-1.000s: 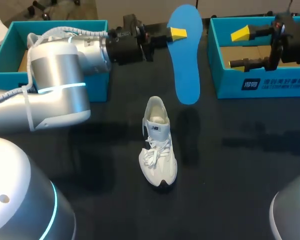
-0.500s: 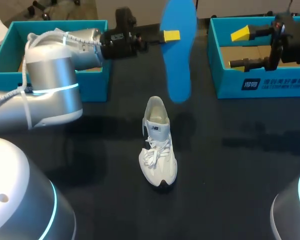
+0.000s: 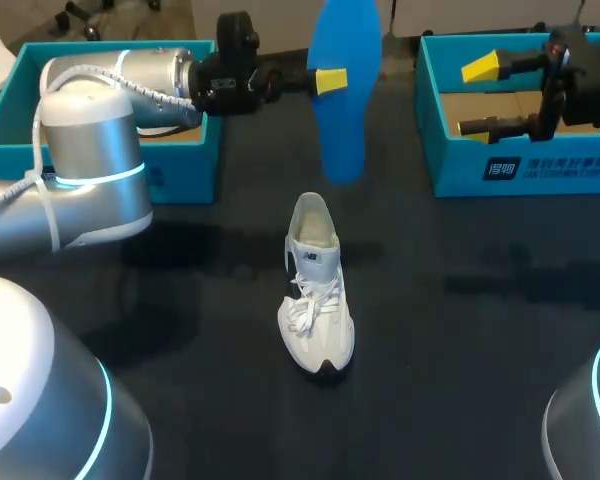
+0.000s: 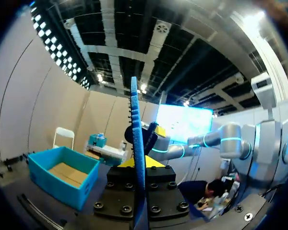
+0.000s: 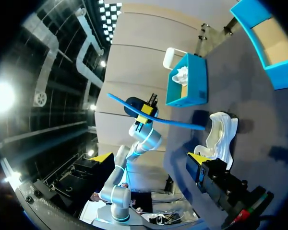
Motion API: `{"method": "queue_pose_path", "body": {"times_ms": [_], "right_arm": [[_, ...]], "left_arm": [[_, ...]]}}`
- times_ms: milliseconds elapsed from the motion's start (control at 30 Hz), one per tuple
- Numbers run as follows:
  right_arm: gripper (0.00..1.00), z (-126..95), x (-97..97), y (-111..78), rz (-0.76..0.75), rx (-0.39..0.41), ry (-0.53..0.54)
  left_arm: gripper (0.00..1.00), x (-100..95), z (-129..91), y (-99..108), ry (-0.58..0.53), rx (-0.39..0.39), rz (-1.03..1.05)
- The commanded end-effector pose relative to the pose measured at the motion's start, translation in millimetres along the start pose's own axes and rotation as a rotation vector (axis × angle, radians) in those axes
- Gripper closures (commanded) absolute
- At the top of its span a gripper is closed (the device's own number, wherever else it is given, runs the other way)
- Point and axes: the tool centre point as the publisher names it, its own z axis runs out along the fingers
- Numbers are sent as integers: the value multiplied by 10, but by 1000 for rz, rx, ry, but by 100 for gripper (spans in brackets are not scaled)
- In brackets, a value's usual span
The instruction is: Take the shoe out of the shoebox, open the shoe tongue, remove and reinsert the insole, then place the shoe into the shoebox
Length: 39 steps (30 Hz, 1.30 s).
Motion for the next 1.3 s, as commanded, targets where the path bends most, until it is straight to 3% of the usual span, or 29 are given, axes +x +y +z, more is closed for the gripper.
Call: {"method": "queue_pose_path", "body": {"times_ms": [33,567,900,1300], "right_arm": [[0,17,-4,11,1,1,-2],[0,17,-4,11,1,1,-2],[0,17,-4,11,1,1,-2],[0,17,-4,11,1,1,-2]], "left_arm": [[100,-54,12,-11,27,-68,640],[100,-54,12,-11,27,-68,640],[100,29,-41,-89,32,-83,1266],[100,137,-75,-86,65,-138,1730]]}}
